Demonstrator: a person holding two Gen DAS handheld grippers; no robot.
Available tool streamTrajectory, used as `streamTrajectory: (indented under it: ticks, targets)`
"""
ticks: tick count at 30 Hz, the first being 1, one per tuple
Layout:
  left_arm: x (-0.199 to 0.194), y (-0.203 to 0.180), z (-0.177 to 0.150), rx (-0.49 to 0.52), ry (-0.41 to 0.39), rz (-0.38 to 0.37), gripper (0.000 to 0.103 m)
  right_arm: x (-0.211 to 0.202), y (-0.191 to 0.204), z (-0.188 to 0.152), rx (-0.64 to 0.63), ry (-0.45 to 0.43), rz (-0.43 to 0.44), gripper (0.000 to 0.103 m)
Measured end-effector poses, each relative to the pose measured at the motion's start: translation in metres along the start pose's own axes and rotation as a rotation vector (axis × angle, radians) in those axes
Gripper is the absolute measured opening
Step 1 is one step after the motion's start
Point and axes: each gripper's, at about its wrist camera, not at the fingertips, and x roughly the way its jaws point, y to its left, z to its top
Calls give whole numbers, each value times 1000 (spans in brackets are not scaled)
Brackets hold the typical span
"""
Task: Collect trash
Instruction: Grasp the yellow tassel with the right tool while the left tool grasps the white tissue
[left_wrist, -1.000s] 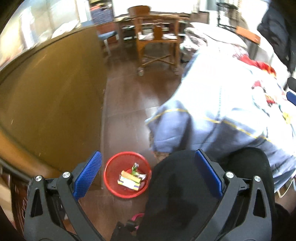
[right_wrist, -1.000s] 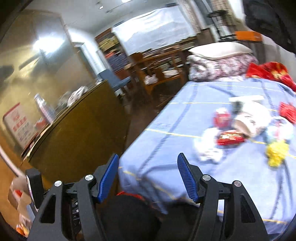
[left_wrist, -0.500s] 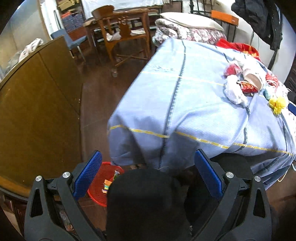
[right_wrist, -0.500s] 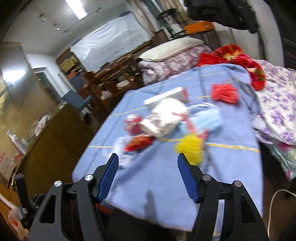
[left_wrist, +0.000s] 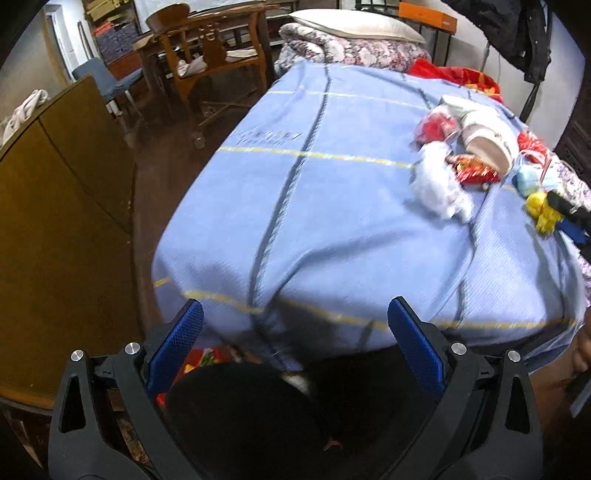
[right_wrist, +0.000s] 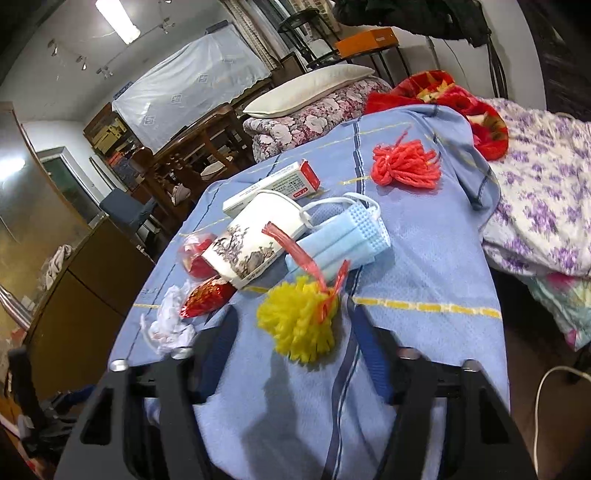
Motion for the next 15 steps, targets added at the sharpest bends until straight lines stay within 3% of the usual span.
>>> streamTrajectory:
  ticks: [1,4,15]
  targets:
    - [1,-2,4,2,-5,-12,96,2,2,0,-19,2,-3,28]
    - [5,-15,23,12,-41,-57,96,0,10,0,-83,-39,-34,26]
    - [37,-69,73,117,-84,-198,96,4,-7,1,-34,-10,14,32]
